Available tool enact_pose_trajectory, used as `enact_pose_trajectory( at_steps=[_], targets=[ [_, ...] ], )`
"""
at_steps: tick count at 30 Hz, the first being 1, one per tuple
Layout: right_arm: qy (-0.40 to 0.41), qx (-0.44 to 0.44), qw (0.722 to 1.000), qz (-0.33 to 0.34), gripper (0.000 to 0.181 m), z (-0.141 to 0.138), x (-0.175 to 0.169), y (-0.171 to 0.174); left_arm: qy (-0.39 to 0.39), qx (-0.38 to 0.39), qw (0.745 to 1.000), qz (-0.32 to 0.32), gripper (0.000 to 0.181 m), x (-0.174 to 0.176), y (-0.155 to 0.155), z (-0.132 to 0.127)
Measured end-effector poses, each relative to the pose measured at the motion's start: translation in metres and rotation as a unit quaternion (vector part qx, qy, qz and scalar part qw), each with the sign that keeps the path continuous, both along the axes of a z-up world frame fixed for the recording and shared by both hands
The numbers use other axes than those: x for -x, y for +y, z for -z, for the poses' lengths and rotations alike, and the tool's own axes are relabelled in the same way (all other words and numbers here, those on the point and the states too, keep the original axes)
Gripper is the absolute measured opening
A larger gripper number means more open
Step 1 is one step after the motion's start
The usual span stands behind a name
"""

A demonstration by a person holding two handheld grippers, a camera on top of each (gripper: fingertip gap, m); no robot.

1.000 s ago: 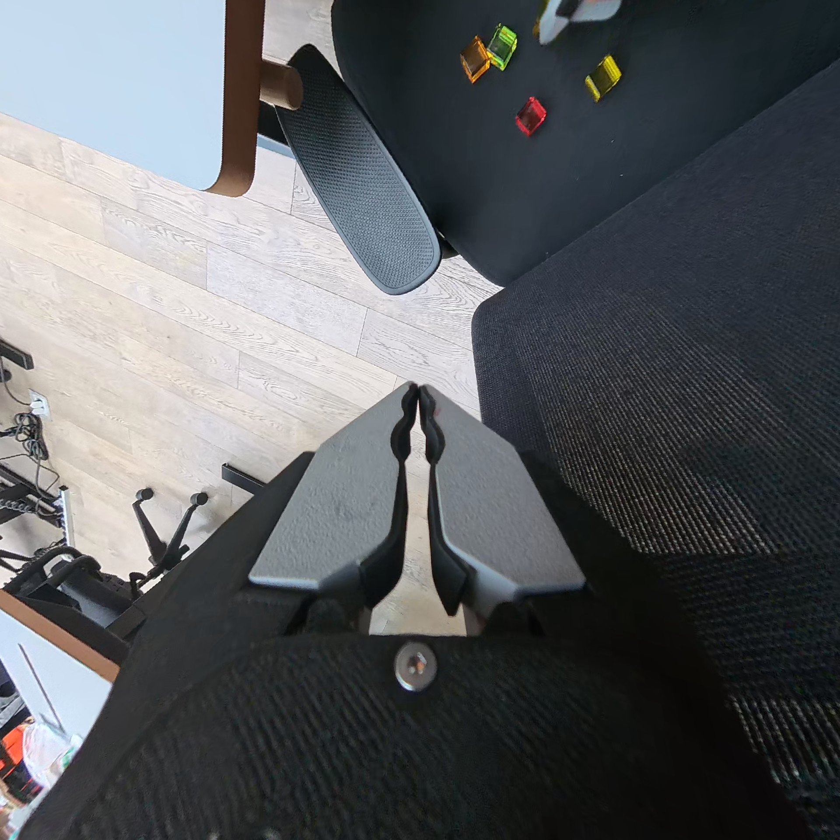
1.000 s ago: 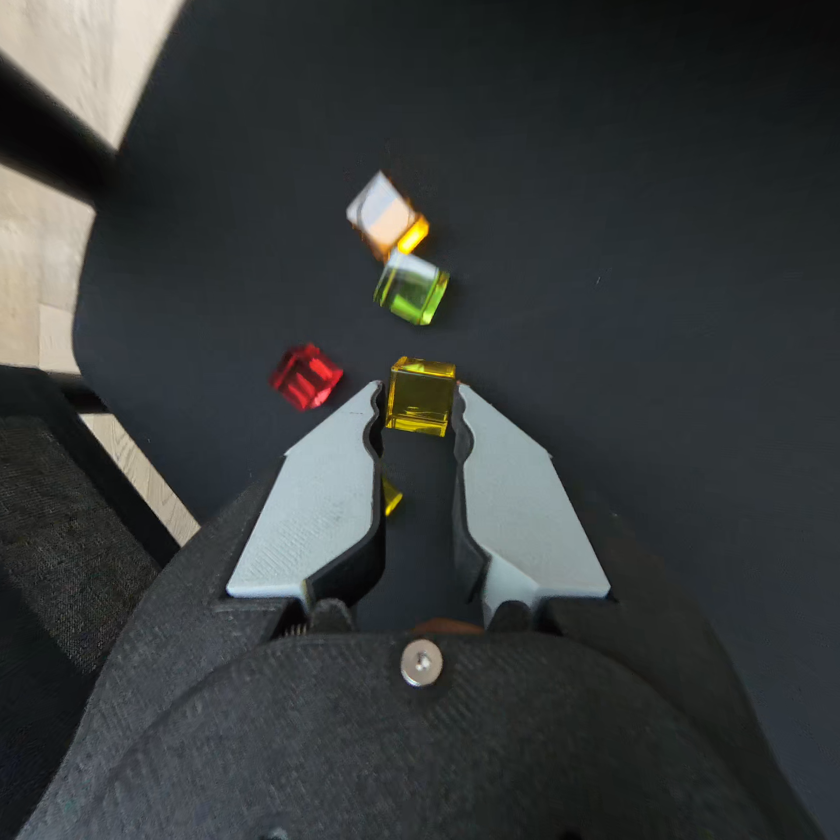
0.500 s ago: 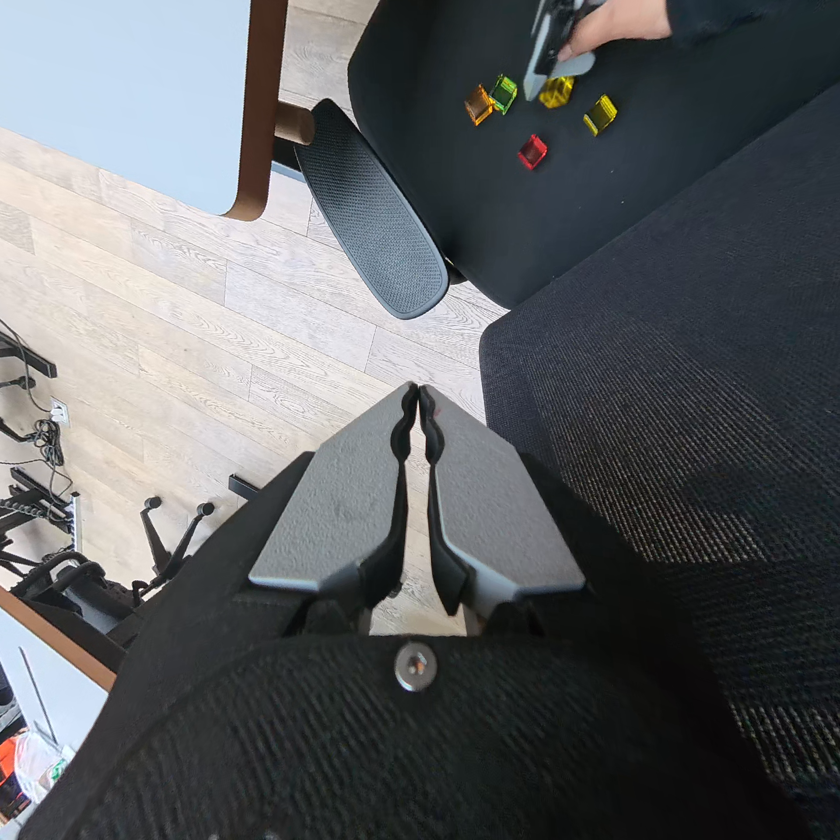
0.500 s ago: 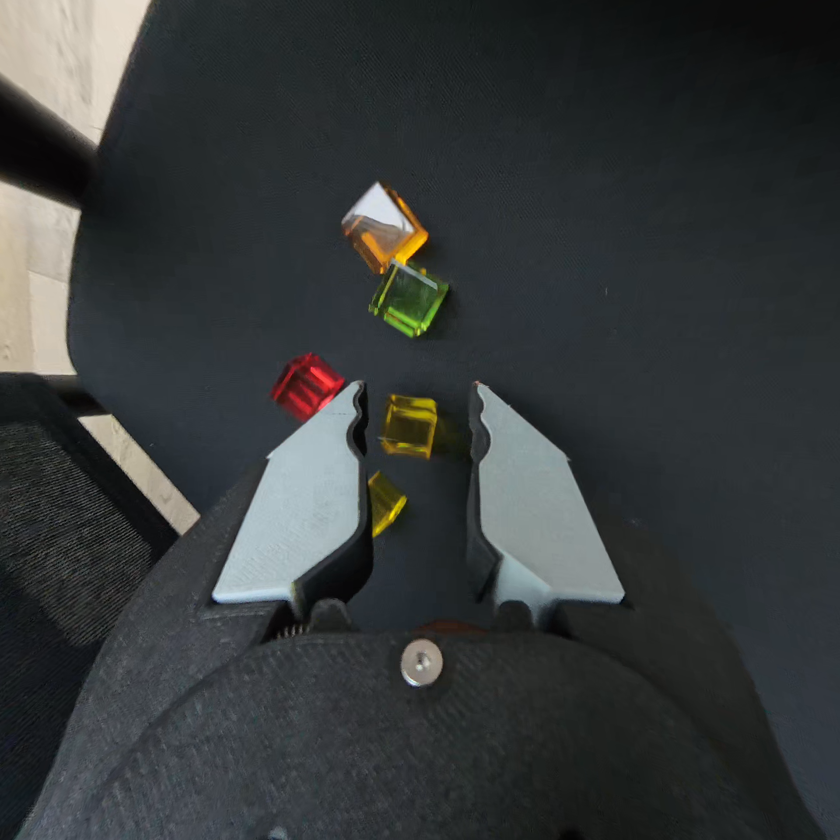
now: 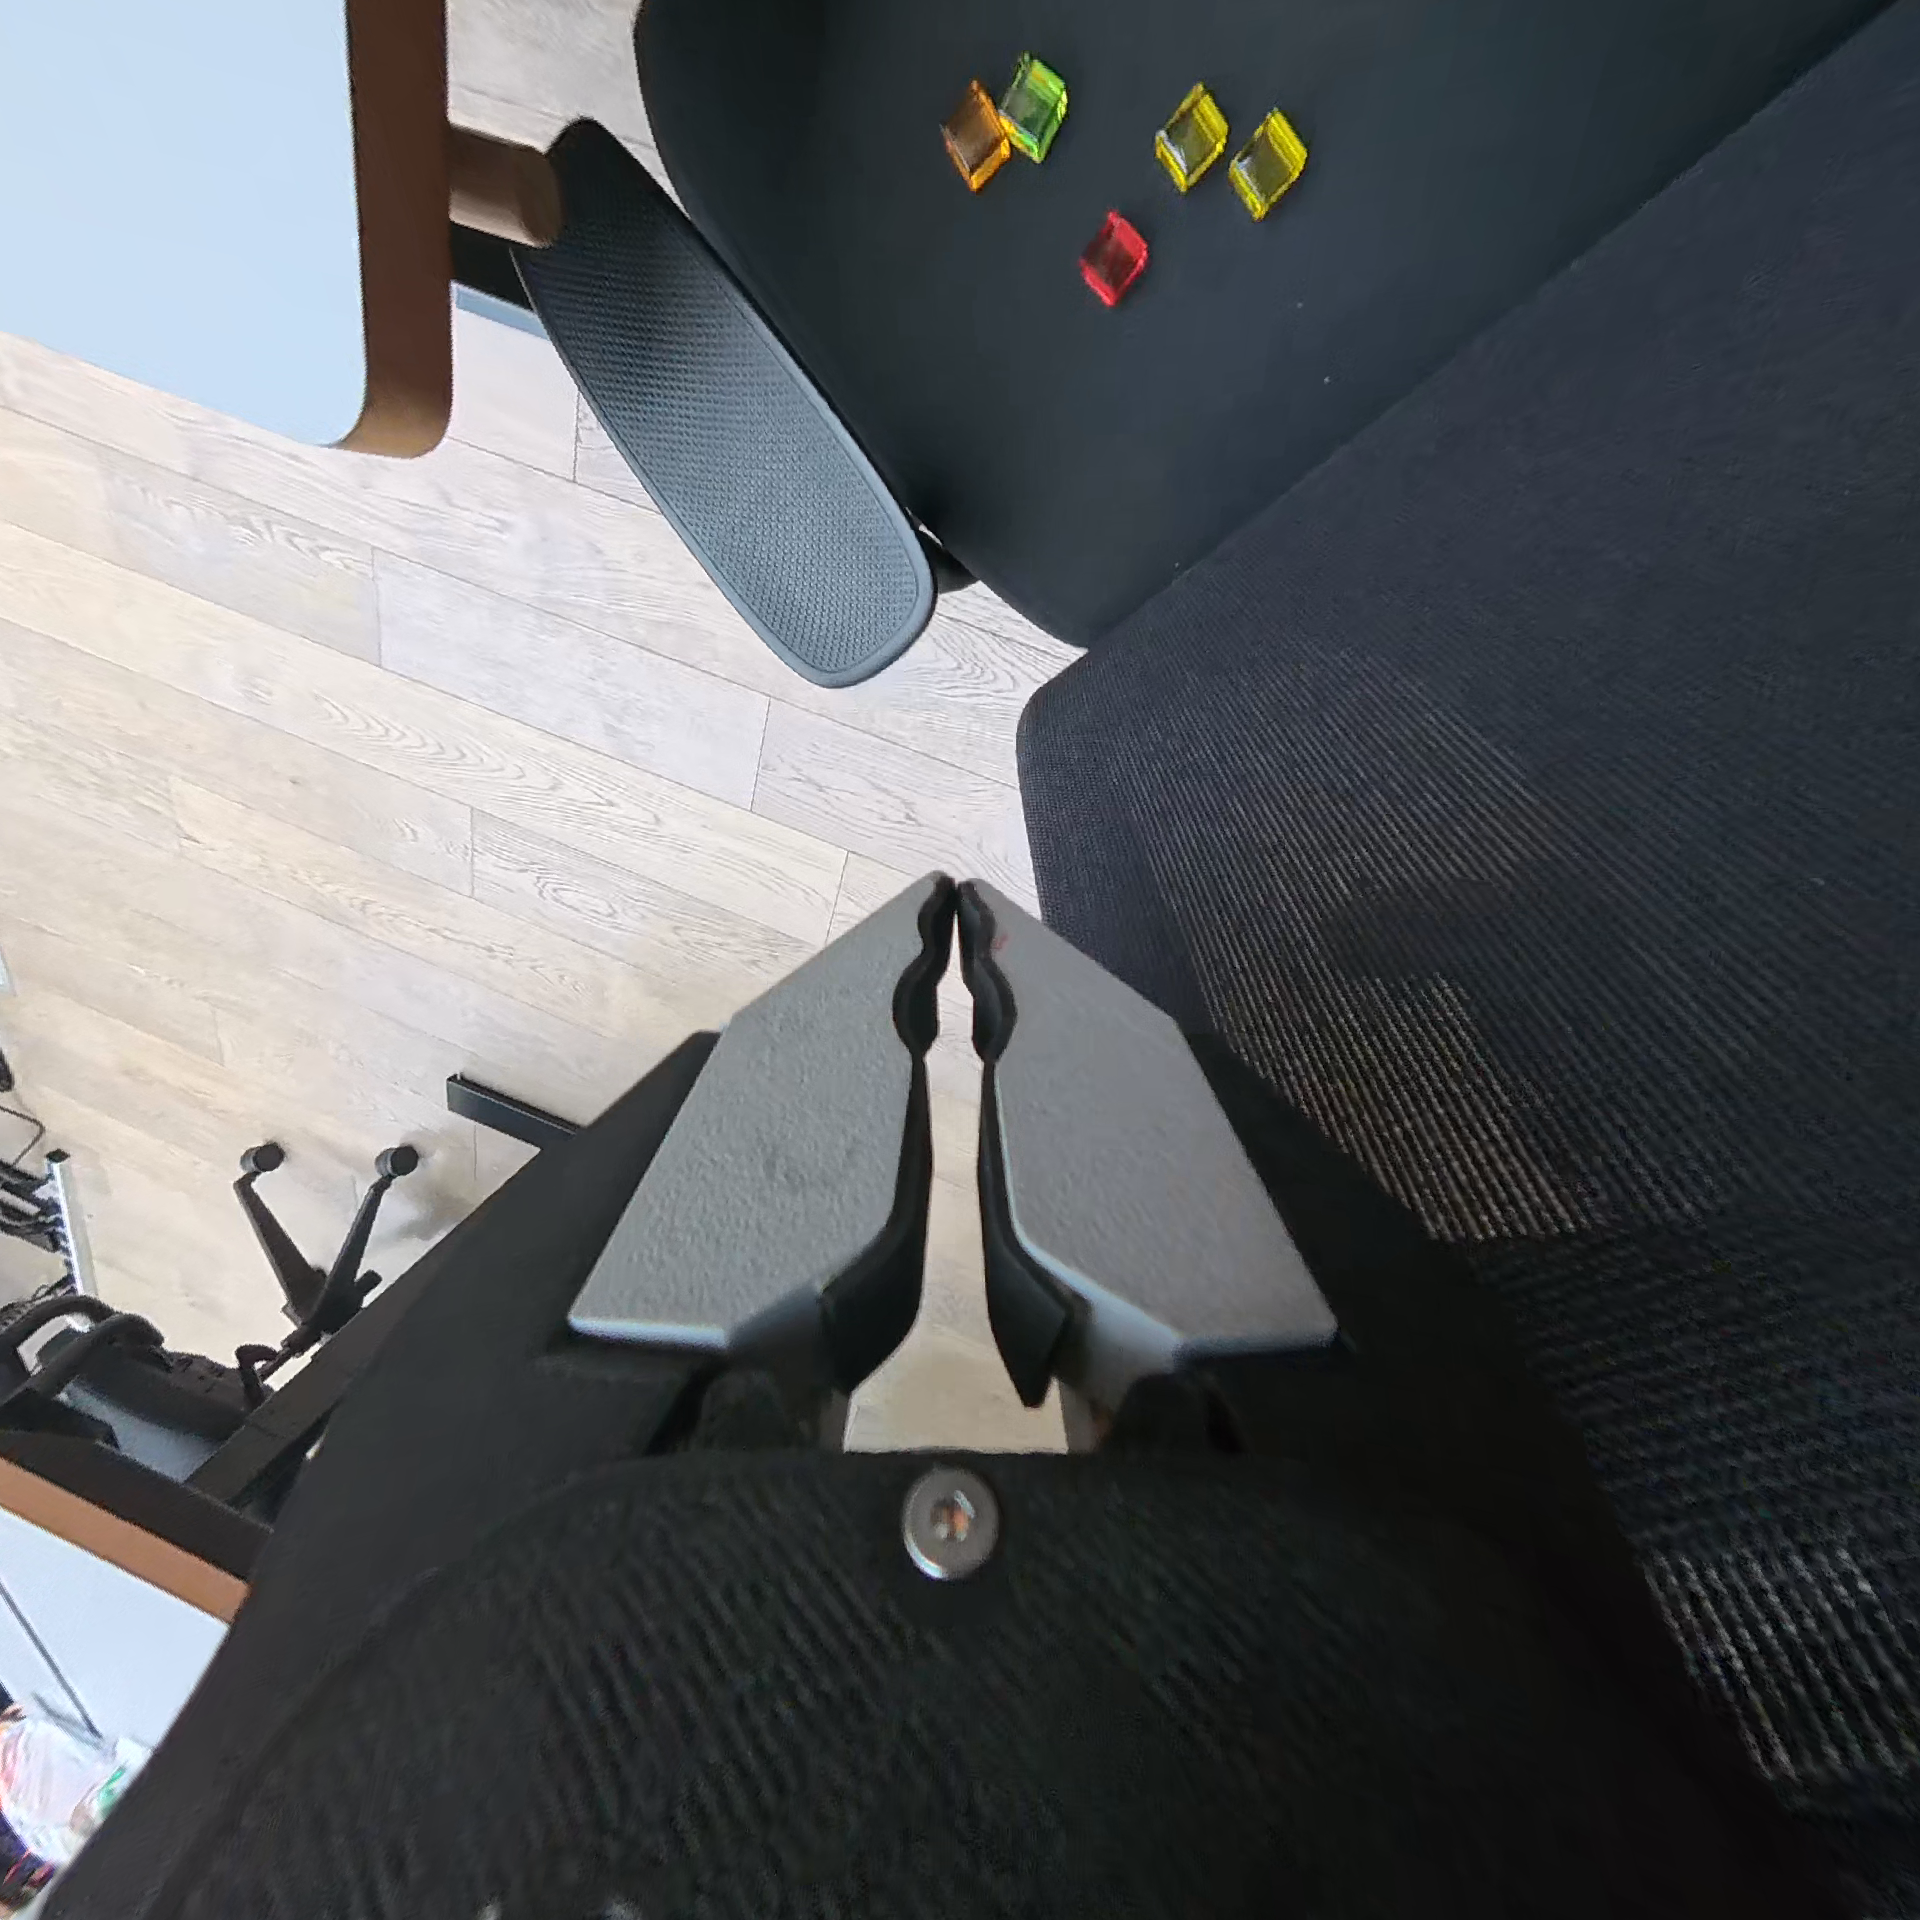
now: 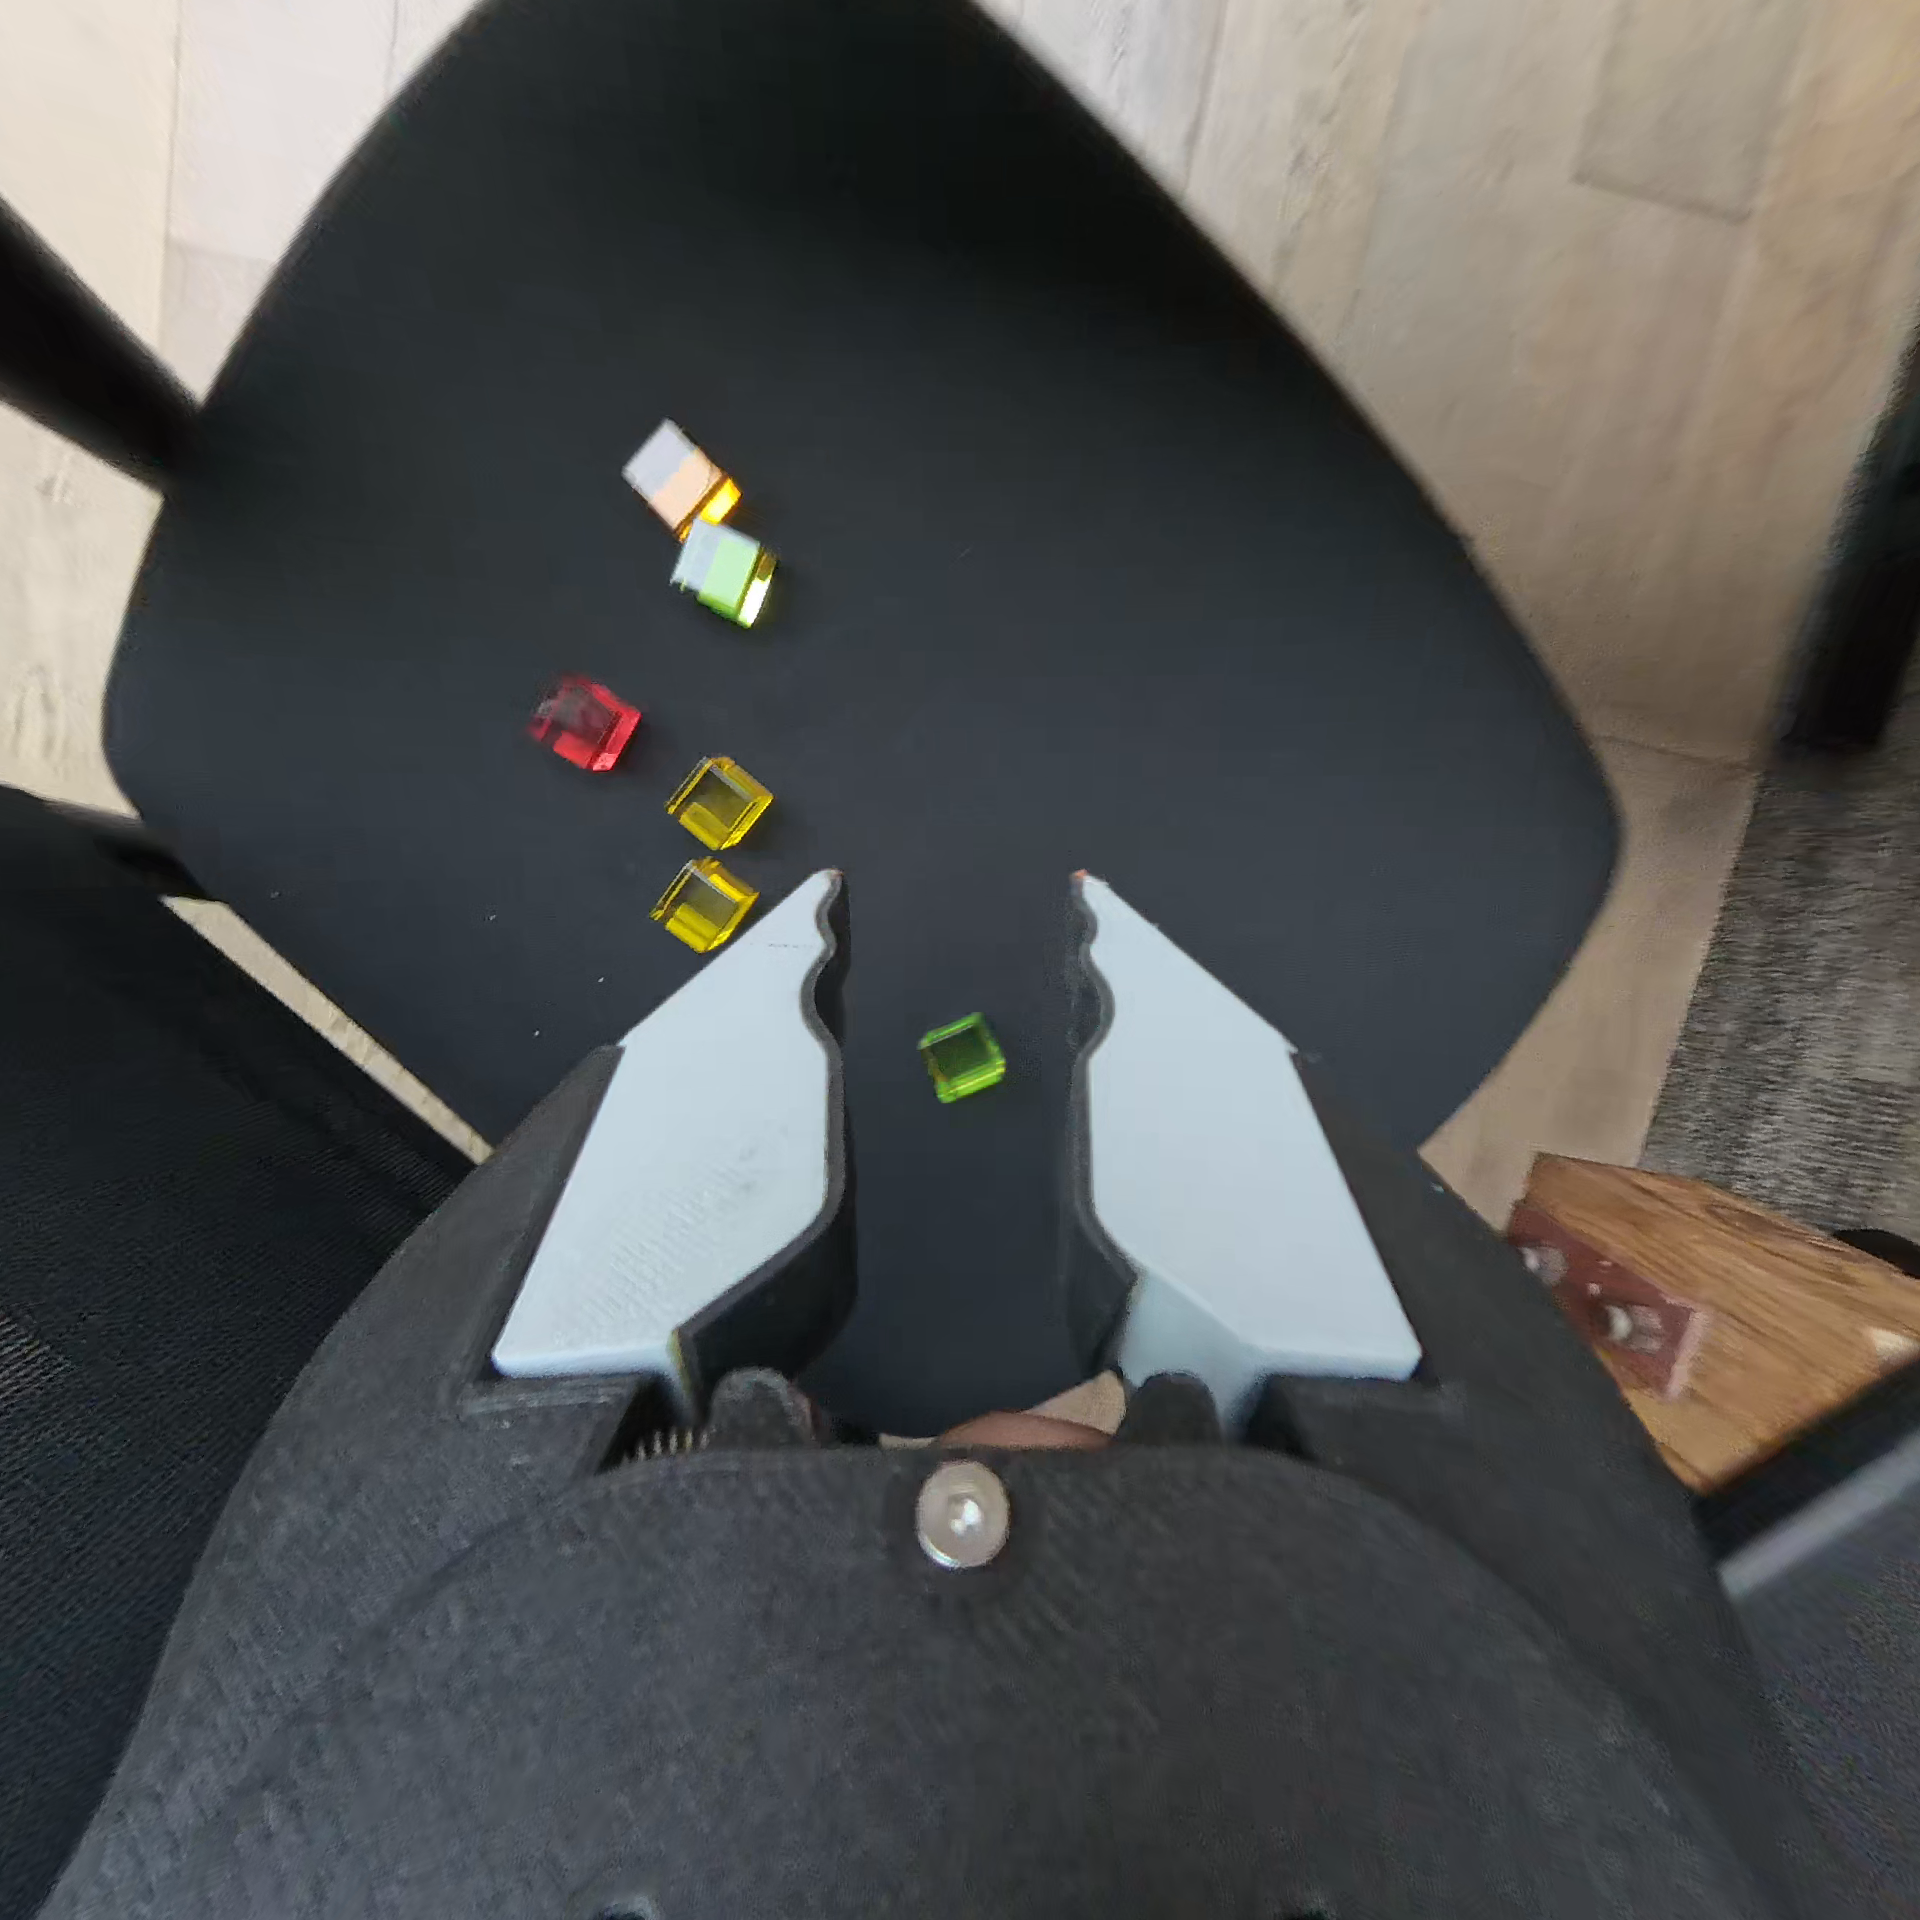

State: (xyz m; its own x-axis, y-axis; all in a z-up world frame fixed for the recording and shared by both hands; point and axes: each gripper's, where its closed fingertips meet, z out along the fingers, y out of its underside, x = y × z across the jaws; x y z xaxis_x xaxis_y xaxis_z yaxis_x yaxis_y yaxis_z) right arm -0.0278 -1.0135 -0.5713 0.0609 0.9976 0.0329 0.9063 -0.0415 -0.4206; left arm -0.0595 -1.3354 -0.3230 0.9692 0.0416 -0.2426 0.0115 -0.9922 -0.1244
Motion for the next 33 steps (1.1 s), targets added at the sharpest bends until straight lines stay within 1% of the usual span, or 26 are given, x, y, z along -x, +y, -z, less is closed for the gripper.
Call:
enact_pose_trajectory(
  at_steps=[3, 6, 9, 12, 18, 27, 30, 33],
  targets=[
    [0.030, -0.026, 0.999, 0.018, 0.039, -0.039, 0.007, 0.012, -0.003, -0.006, 1.000, 0.012, 0.000, -0.003, 0.002, 0.000],
    [0.056, -0.053, 0.997, 0.028, 0.037, -0.077, 0.011, 0.014, -0.002, -0.008, 1.000, 0.019, 0.000, -0.006, 0.003, 0.000],
    [0.087, -0.095, 0.991, 0.022, 0.034, -0.115, 0.017, 0.013, 0.004, -0.034, 0.999, 0.030, 0.000, -0.008, 0.009, -0.005],
    [0.103, -0.128, 0.986, 0.007, 0.033, -0.139, 0.022, 0.011, 0.000, -0.035, 0.999, 0.033, 0.000, -0.010, 0.009, -0.005],
    [0.113, -0.148, 0.982, 0.019, 0.034, -0.162, 0.023, 0.009, 0.008, -0.058, 0.998, 0.035, 0.000, -0.009, 0.013, -0.011],
    [0.112, -0.150, 0.982, 0.013, 0.036, -0.164, 0.021, 0.003, 0.013, -0.060, 0.997, 0.037, 0.000, -0.008, 0.015, -0.012],
    [0.111, -0.147, 0.983, 0.007, 0.047, -0.165, 0.021, 0.000, 0.013, -0.063, 0.997, 0.036, 0.000, -0.008, 0.016, -0.013],
    [0.118, -0.133, 0.984, 0.005, 0.067, -0.173, 0.022, -0.005, 0.008, -0.059, 0.997, 0.042, 0.000, -0.009, 0.016, -0.011]
  ],
)
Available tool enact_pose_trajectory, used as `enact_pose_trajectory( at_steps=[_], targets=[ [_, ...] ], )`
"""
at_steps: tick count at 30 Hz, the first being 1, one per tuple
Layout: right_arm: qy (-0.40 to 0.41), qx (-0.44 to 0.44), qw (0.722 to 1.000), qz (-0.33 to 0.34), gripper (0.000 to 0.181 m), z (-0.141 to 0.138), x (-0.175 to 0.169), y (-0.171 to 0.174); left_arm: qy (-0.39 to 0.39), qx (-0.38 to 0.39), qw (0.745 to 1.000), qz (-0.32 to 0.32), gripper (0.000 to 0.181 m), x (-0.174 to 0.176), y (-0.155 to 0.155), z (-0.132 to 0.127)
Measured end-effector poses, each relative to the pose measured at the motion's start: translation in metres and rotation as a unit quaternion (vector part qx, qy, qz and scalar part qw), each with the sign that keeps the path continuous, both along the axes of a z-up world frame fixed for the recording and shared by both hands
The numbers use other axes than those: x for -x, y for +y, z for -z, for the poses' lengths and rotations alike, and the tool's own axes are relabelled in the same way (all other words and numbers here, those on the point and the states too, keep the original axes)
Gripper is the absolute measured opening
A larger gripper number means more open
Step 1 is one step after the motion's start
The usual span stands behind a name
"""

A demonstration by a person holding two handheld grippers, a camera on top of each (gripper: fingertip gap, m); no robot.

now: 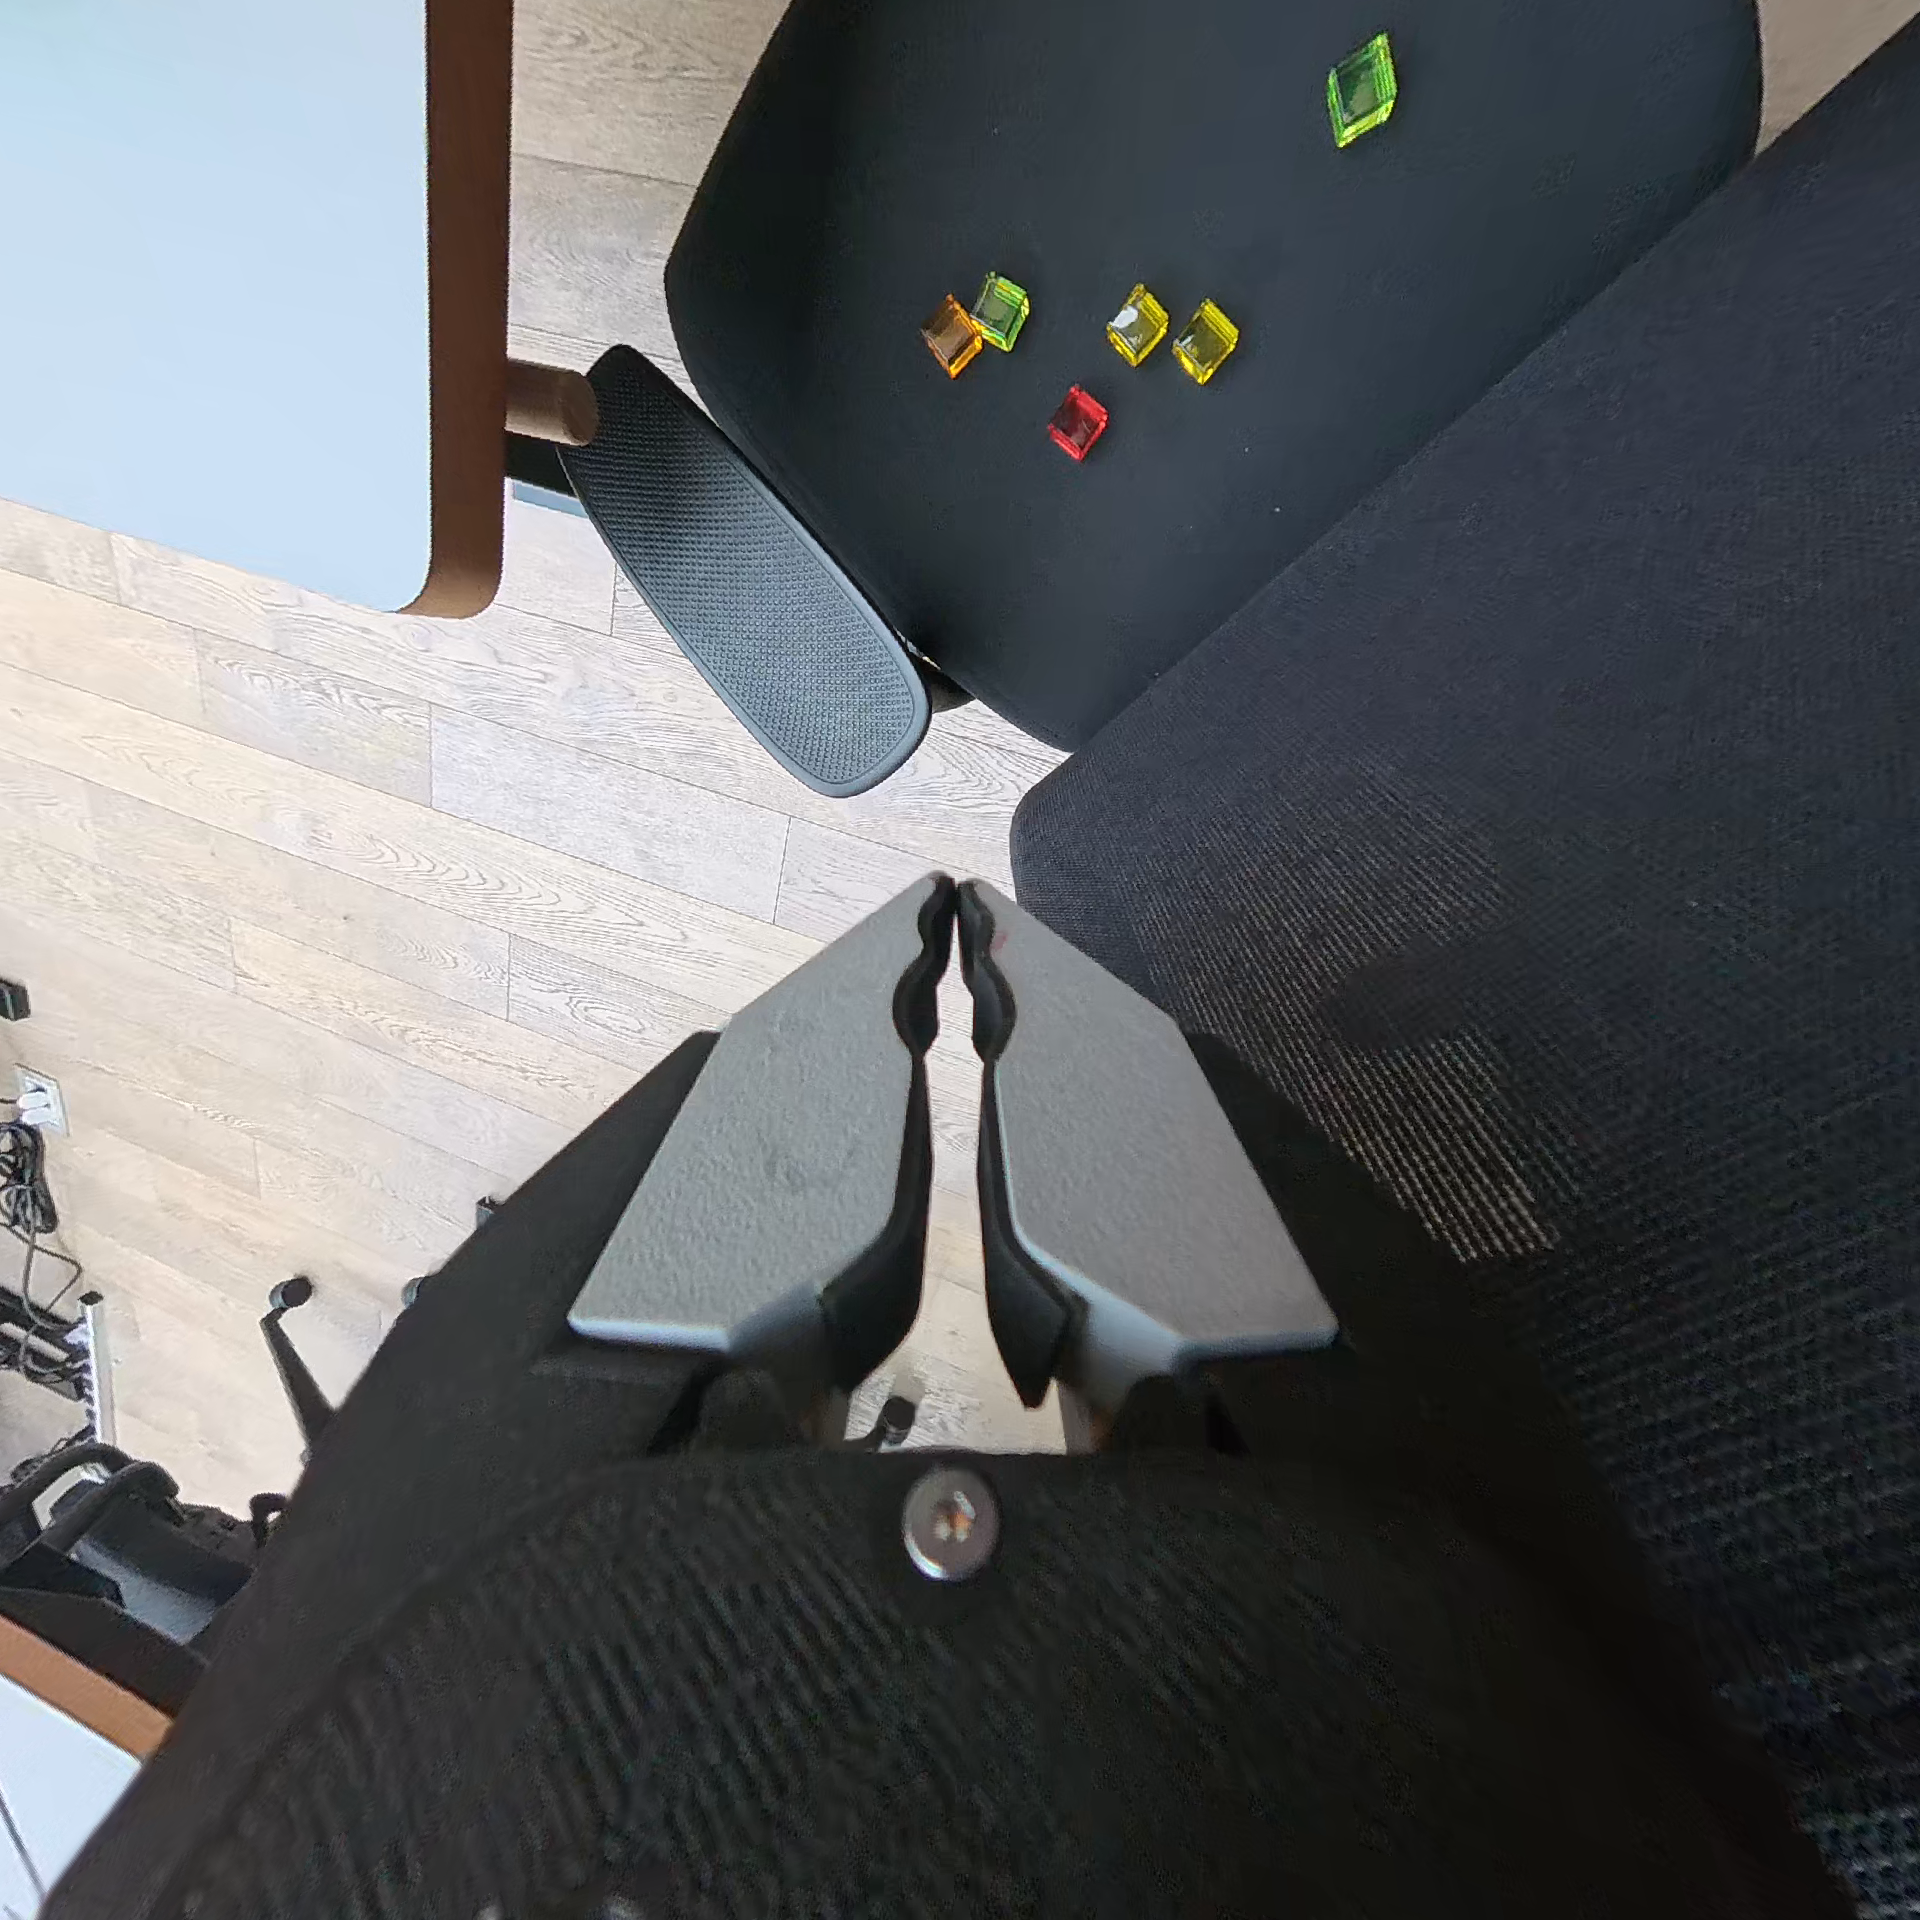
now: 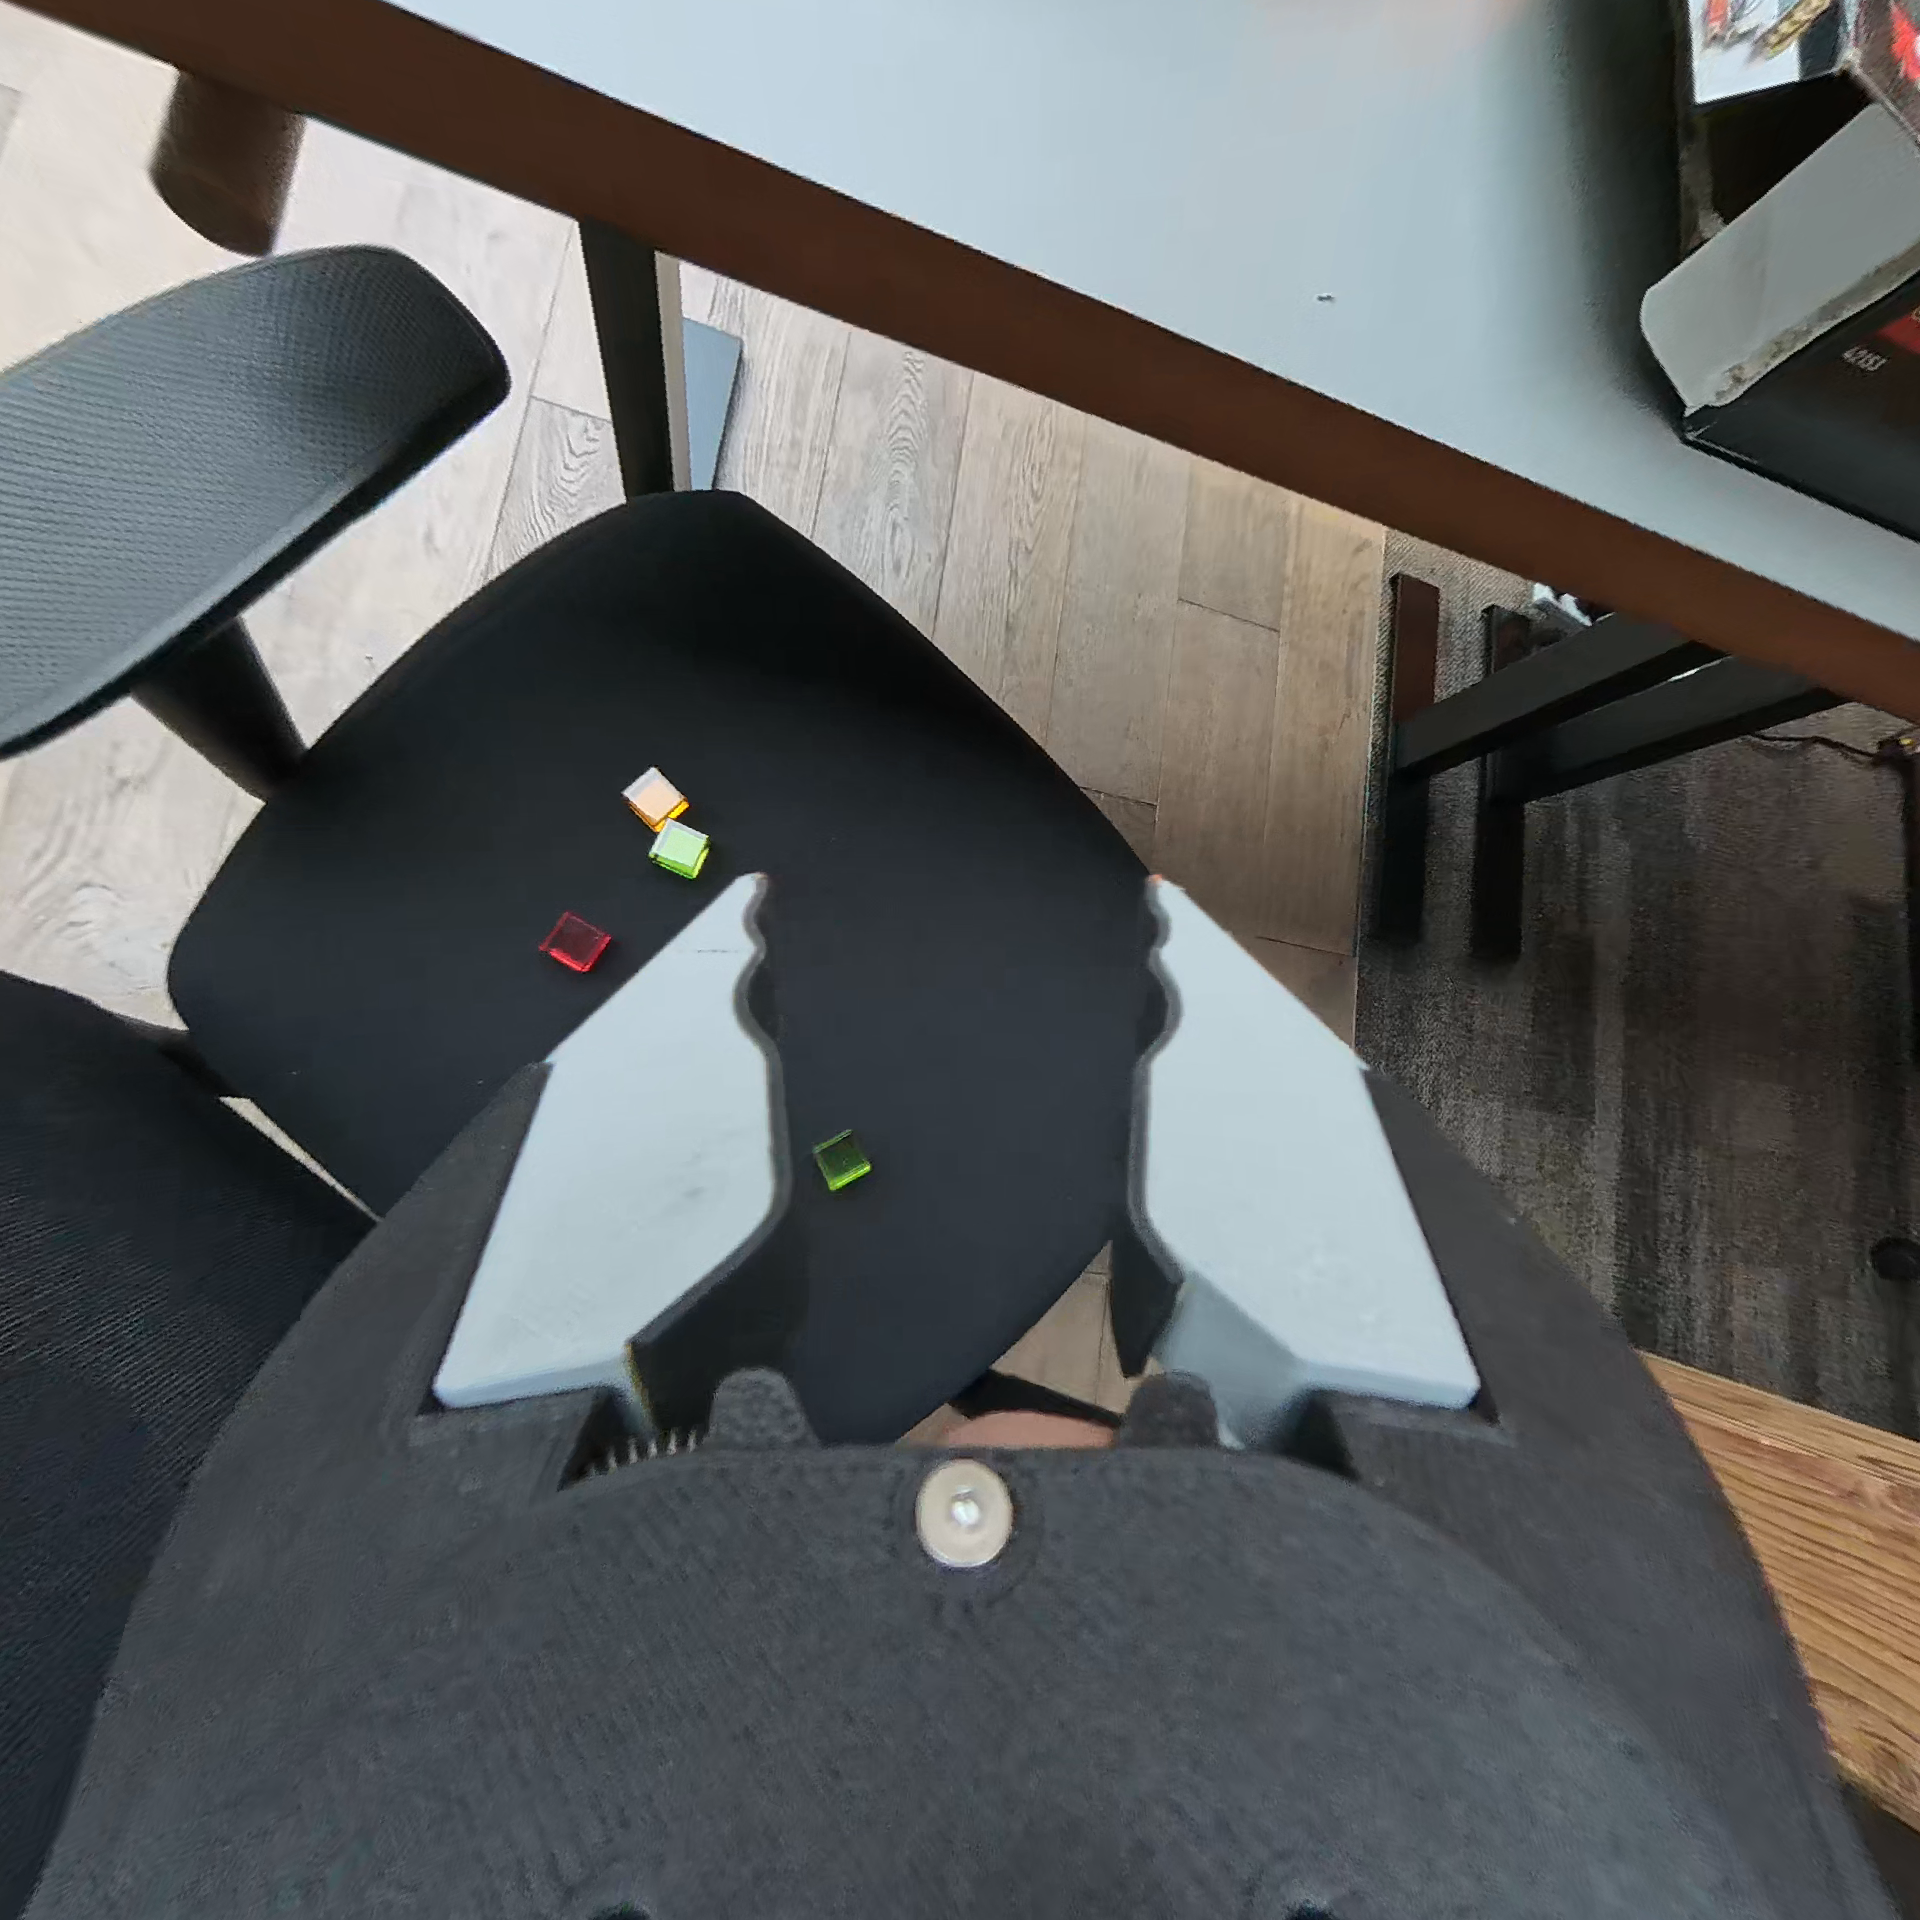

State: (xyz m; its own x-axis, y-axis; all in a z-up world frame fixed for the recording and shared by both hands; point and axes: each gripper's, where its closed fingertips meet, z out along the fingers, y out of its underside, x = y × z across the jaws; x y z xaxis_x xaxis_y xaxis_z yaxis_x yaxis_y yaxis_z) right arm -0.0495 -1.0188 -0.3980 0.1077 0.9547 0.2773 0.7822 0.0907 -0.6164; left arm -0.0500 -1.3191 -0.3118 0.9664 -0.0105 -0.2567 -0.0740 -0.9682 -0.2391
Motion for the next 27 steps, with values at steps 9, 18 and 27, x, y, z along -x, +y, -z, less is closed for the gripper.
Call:
enact_pose_trajectory(
  at_steps=[9, 18, 27],
  targets=[
    [-0.025, 0.028, 0.997, -0.069, 0.000, -0.051, -0.014, -0.040, -0.018, -0.001, 1.000, 0.026, 0.000, -0.009, 0.004, 0.001],
    [-0.005, -0.012, 1.000, -0.016, 0.000, -0.102, -0.062, -0.056, -0.018, -0.026, 0.997, 0.069, 0.000, -0.020, 0.013, -0.005],
    [-0.120, -0.010, 0.993, 0.016, 0.036, -0.085, -0.134, -0.064, -0.056, -0.003, 0.994, 0.097, 0.007, -0.035, 0.006, 0.002]
  ],
)
